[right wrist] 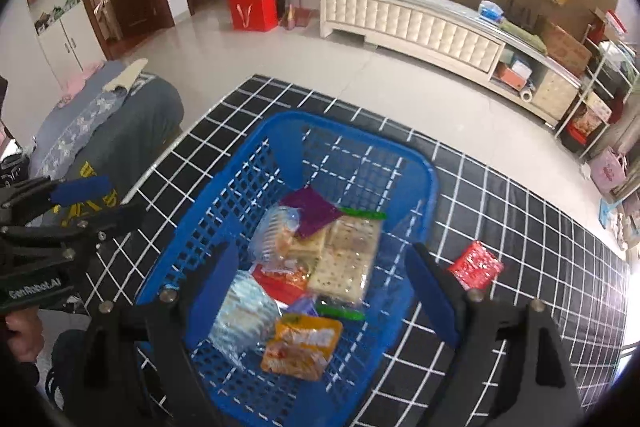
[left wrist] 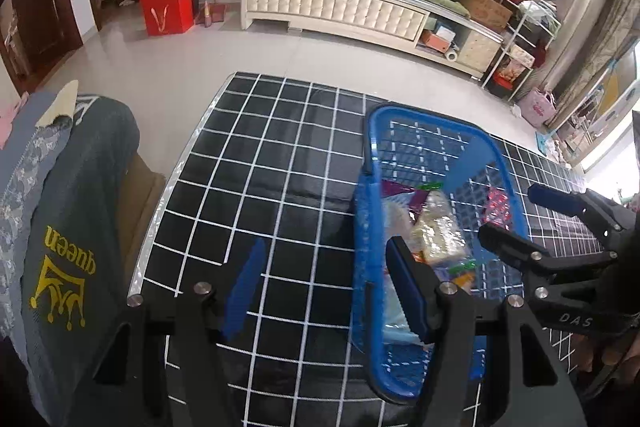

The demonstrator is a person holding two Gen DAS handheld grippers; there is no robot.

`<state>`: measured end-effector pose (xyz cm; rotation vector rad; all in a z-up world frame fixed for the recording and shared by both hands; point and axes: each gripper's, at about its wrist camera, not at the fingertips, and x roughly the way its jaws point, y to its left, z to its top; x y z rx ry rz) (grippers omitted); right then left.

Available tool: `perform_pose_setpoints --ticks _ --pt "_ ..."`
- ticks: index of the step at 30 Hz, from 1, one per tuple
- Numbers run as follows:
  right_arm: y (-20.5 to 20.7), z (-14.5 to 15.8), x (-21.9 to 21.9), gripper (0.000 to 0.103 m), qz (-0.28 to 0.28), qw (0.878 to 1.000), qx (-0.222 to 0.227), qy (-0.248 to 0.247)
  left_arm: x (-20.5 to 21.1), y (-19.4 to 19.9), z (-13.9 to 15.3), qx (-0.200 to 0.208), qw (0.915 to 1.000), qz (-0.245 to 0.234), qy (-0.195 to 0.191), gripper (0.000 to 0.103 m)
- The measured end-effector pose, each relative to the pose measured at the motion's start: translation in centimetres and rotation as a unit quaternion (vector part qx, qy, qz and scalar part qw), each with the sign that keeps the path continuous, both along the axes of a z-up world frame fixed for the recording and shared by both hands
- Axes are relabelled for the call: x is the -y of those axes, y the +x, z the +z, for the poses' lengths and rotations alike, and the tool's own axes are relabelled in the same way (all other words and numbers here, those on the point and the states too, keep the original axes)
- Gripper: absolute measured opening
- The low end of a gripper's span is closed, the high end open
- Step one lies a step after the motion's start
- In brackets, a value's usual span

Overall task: Organize snacks
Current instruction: 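Move the right gripper to the red packet and grasp it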

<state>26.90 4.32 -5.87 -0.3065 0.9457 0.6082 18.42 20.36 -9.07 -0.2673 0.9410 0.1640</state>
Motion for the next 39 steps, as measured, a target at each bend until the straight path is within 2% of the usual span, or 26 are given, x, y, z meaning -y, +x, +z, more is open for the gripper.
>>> perform_pose_setpoints --ticks 8,16,20,28,32,35,36,38,39 --pt "-1.3 2.5 4.1 0.088 -0.023 0.999 0.014 0.027 3.2 -1.3 2.5 0.015 0.9997 -0.011 0.015 0.061" --pt "-1.5 3.3 8.1 0.088 -0.052 0.998 0.015 0.043 7.1 -2.0 4.5 0.036 0.9978 -0.029 0.048 0.061" --pt "-1.1 3.4 10.1 0.089 -0.064 0.997 0.014 0.050 8.9 -1.3 5.0 0.037 0.9971 -0.048 0.047 0.061" --pt "1.5 2.5 13.8 0.089 -0.112 0.992 0.000 0.052 11.5 0.8 4.2 0.025 0.9962 -0.062 0.056 0.061" --pt "3.2 1.2 15.0 0.089 -0.134 0.989 -0.017 0.053 12.7 2.1 4.0 0.030 0.9945 -0.069 0.073 0.061" --pt "4.6 -0.1 15.4 0.088 -0.146 0.988 -0.031 0.050 13.2 3.3 3.6 0.027 0.9944 -0.076 0.069 0.061" --pt "4.9 -0.4 15.4 0.089 -0.148 0.987 -0.035 0.050 13.2 3.9 3.3 0.021 0.9947 -0.077 0.065 0.062" --pt "6.1 -1.4 15.4 0.089 -0.154 0.986 -0.046 0.051 13.1 4.8 2.6 0.012 0.9949 -0.082 0.058 0.078" --pt "6.4 -1.7 15.4 0.088 -0.155 0.985 -0.049 0.052 13.1 5.2 2.4 0.010 0.9949 -0.083 0.057 0.079"
